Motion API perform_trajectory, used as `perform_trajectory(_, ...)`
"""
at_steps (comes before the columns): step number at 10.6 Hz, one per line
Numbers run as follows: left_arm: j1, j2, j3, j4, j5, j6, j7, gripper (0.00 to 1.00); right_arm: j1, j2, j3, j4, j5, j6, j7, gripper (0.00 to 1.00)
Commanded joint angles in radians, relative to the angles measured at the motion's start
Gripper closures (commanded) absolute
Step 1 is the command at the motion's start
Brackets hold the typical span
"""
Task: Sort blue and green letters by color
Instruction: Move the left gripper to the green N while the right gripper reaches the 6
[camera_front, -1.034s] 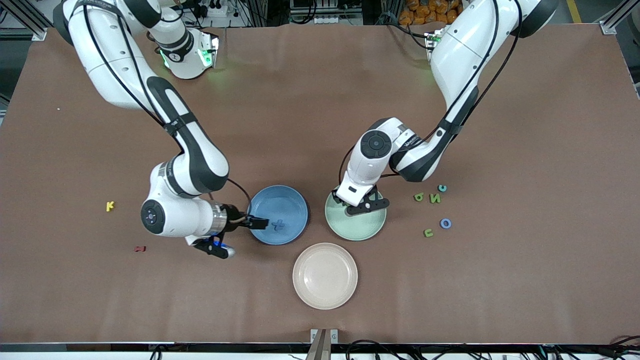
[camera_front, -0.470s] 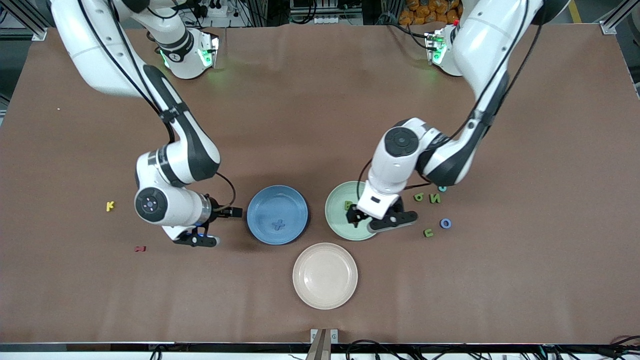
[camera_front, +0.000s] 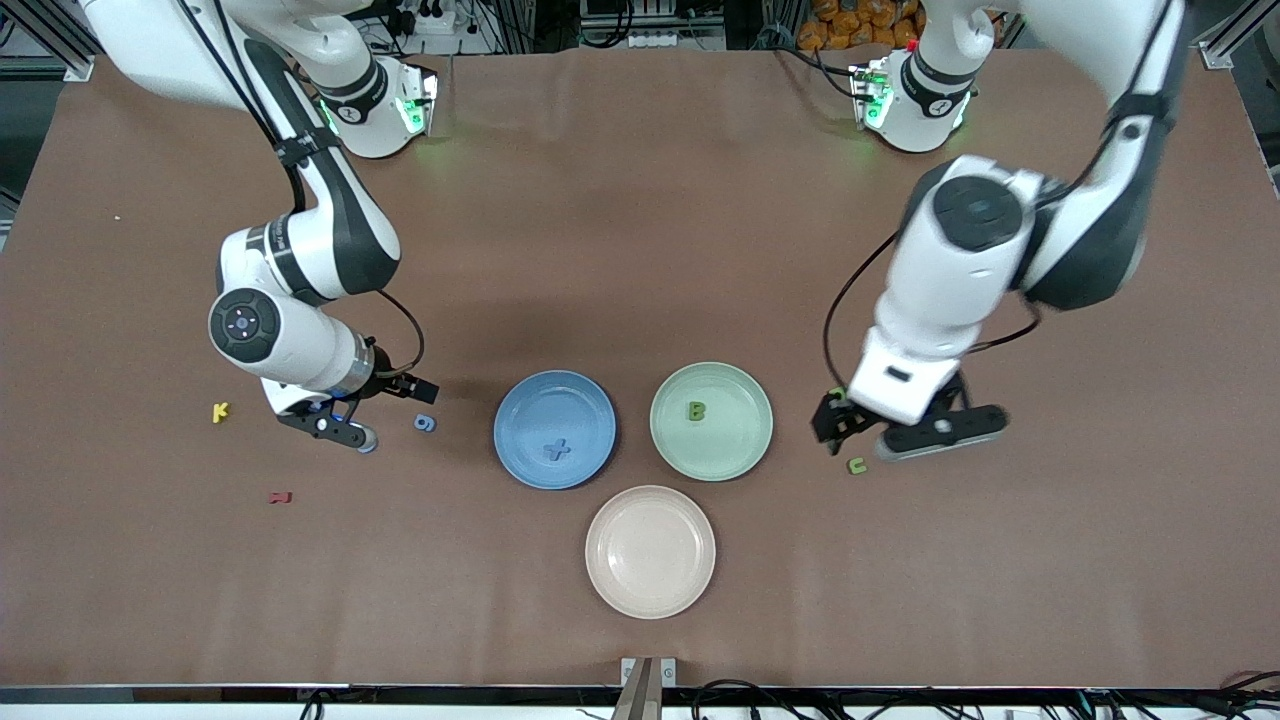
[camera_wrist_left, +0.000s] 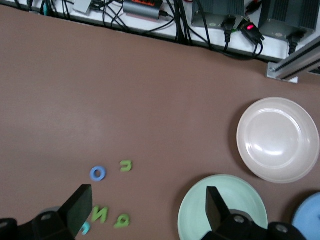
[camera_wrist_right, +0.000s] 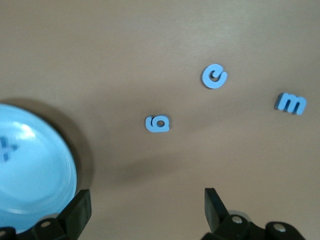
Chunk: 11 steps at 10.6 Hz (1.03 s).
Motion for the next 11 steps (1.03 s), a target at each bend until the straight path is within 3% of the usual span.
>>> perform_trajectory(1, 0.118, -0.158, -0.013, -0.034, -0.186, -0.167, 0.261, 0.0, -0.017, 0.013, 0.001, -0.047, -0.028, 0.084, 0.147, 0.0)
perform_trajectory(5, 0.141, -0.215, -0.008, 0.039, -0.205, -0.376, 0.291, 0.0, -0.034, 0.136, 0.003, -0.078, -0.023, 0.268, 0.149, 0.0)
perform_trajectory(8, 0.167, -0.226, -0.001, 0.038, -0.226, -0.425, 0.303, 0.0, -0.016, 0.188, 0.001, -0.073, -0.028, 0.333, 0.146, 0.0)
perform_trajectory(11, 0.196, -0.085, 0.001, 0.004, -0.234, -0.415, 0.38, 0.0, -0.017, 0.214, 0.001, -0.053, -0.054, 0.333, 0.129, 0.0)
